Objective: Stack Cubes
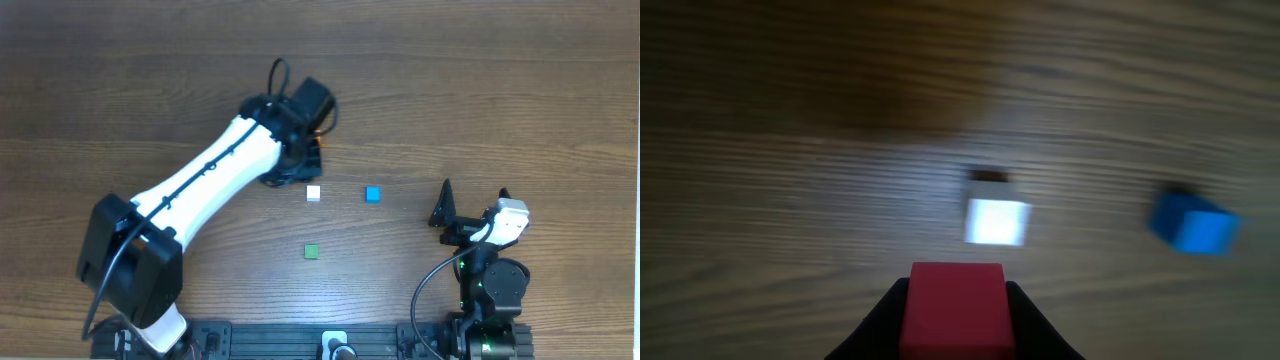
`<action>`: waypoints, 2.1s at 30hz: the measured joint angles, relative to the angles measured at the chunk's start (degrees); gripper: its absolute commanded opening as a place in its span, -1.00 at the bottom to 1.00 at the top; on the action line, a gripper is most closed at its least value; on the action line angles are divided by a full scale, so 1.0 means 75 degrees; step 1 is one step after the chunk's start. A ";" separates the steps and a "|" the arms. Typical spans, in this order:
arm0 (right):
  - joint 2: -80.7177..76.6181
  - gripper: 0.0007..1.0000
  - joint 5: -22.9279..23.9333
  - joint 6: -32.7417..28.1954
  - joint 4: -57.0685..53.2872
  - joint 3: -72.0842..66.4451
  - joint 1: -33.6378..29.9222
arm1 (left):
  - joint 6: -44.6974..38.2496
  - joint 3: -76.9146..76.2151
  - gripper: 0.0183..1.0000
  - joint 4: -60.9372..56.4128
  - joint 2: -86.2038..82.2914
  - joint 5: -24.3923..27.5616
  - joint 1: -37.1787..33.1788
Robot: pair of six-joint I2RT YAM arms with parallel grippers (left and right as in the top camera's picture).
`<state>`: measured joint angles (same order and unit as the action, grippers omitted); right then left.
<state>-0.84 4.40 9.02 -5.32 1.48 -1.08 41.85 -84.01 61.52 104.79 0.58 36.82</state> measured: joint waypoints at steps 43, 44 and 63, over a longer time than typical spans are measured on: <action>0.0000 0.98 -0.0003 0.0003 0.0000 0.0000 0.0000 | 0.0600 -0.0099 -0.96 -0.0379 0.1416 -0.0289 0.0682; 0.0000 0.98 -0.0003 0.0003 0.0000 0.0000 0.0000 | 0.0600 -0.0099 -0.96 -0.0379 0.1419 -0.0289 0.0682; 0.0000 0.99 0.0000 0.0000 0.0000 0.0000 0.0000 | 0.0600 -0.0099 -0.95 -0.0446 0.1501 -0.0338 0.0682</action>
<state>-0.84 4.40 9.02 -5.32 1.48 -1.08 46.35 -84.75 58.17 116.05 -1.96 41.93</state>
